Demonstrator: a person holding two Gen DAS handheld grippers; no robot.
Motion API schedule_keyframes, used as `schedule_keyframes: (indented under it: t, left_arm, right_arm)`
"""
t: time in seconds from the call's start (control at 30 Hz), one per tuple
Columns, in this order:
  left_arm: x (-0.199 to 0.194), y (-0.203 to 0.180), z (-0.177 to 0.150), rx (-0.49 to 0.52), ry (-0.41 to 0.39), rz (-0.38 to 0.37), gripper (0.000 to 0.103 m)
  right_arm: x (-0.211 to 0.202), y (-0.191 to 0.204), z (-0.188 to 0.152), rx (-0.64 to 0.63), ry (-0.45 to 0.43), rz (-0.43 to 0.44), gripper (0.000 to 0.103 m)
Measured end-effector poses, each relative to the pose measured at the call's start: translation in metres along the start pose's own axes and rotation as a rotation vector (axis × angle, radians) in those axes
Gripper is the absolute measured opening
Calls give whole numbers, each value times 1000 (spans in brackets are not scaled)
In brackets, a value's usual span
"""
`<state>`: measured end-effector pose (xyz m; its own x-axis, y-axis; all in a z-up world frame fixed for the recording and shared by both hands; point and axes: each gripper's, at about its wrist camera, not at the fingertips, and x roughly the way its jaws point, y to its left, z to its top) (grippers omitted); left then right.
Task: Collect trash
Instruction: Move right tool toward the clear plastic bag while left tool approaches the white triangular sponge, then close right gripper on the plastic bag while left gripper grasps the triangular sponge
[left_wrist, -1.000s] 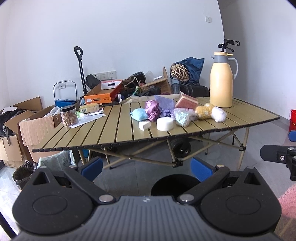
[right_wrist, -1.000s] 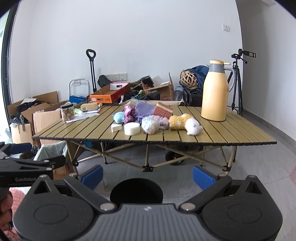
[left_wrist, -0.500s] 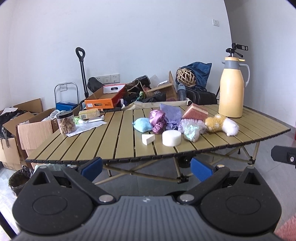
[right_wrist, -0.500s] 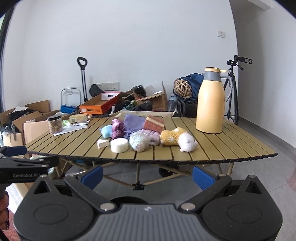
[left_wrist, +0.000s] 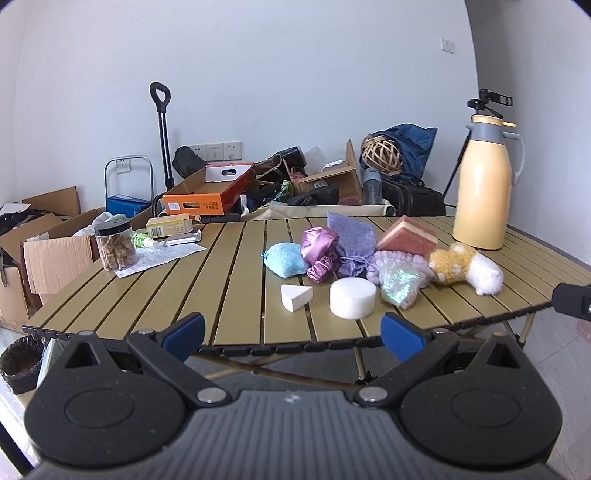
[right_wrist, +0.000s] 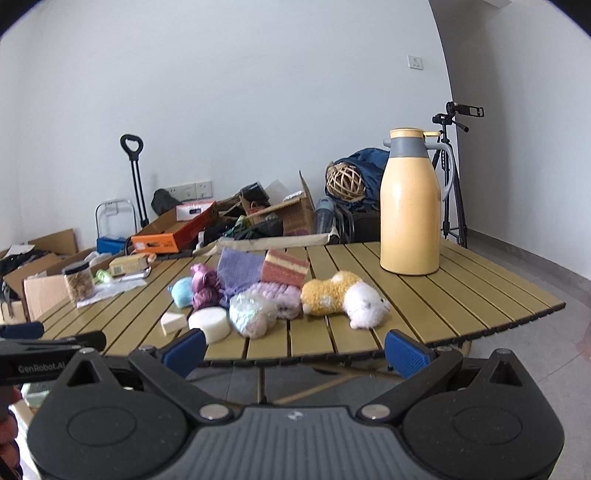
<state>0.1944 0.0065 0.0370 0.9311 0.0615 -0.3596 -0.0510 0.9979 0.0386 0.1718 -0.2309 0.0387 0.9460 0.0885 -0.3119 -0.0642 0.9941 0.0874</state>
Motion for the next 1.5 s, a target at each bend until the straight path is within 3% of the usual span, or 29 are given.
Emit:
schedule_keyframes:
  t: [0.27,0.73,0.87,1.1,1.27,1.4,1.5]
  left_arm:
    - [47,13,9,-71,28,29,103]
    - [123,28,31,-83,43,60,103]
    - [141,31,36,-86,42,65,103]
    - [170,33,31,-93,49,75,103]
    - [186,36,24,-81,82,73,103]
    - [193,37,20,-78,101,70,103]
    - [198,35,17,-71,111,71,103]
  right_arm:
    - [43,12,11,-12,-33,16,103]
    - [131,49,21,-119,-25,52,102]
    - [161,55,18,-154,-24,25,100]
    - [208,53,4,-108,40,23,86]
    - [229,55,-8,-85,55,21,82]
    - [244,53,-14,-45,87,29,72]
    - [251,54,-18,-27,113,37,53]
